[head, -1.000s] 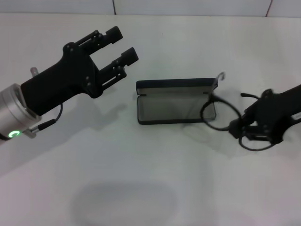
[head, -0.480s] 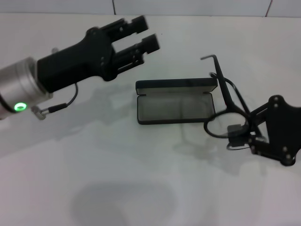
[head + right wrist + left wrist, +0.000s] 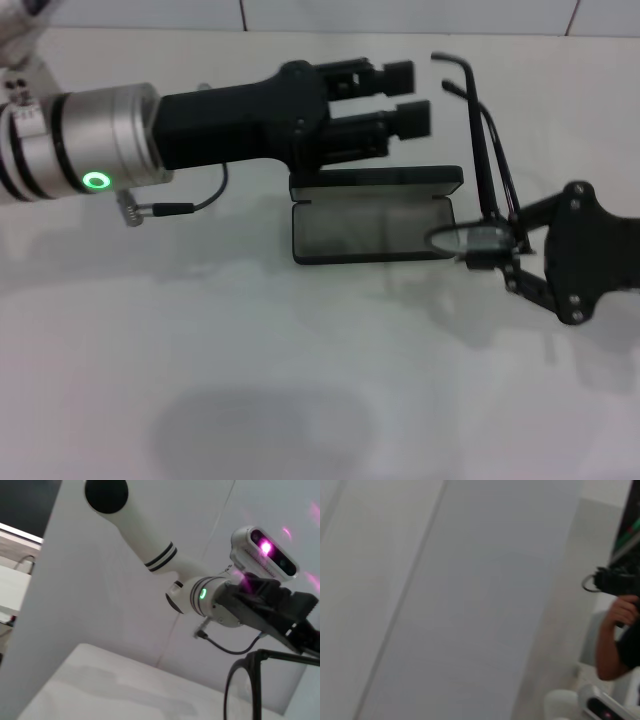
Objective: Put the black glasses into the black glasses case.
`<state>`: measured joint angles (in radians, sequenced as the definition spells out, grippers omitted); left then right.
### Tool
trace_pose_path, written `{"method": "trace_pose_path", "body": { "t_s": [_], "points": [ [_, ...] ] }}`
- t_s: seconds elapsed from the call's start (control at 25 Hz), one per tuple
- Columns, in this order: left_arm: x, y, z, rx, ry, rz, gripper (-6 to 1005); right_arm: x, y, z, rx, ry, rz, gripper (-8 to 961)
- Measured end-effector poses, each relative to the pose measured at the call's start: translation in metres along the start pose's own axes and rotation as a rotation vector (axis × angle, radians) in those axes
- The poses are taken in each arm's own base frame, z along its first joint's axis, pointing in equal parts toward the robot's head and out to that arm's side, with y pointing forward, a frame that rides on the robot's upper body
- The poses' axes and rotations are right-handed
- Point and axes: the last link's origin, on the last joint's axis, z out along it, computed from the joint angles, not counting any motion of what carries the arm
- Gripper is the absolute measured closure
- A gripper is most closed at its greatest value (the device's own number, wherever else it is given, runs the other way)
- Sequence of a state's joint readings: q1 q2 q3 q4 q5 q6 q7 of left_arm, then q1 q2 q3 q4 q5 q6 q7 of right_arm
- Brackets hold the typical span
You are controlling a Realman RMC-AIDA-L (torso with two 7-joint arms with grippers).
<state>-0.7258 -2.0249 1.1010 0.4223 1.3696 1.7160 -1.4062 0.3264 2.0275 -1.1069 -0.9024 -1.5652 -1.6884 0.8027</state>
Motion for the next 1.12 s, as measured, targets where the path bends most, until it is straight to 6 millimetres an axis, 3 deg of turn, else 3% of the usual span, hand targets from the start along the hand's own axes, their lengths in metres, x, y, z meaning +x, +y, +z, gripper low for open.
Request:
{"method": "trace_pose_path", "body": {
  "t_s": [0.44, 1.12],
  "points": [
    [0.004, 0.004, 0.028, -0.087, -0.095, -0.025, 386, 0.006, -0.007, 0.017, 0.018, 0.024, -0.067, 839],
    [-0.011, 0.0, 0.041, -0.073, -0.222, -0.101, 386, 0.003, -0.011, 0.023, 0.004, 0.024, -0.126, 840]
  ]
}}
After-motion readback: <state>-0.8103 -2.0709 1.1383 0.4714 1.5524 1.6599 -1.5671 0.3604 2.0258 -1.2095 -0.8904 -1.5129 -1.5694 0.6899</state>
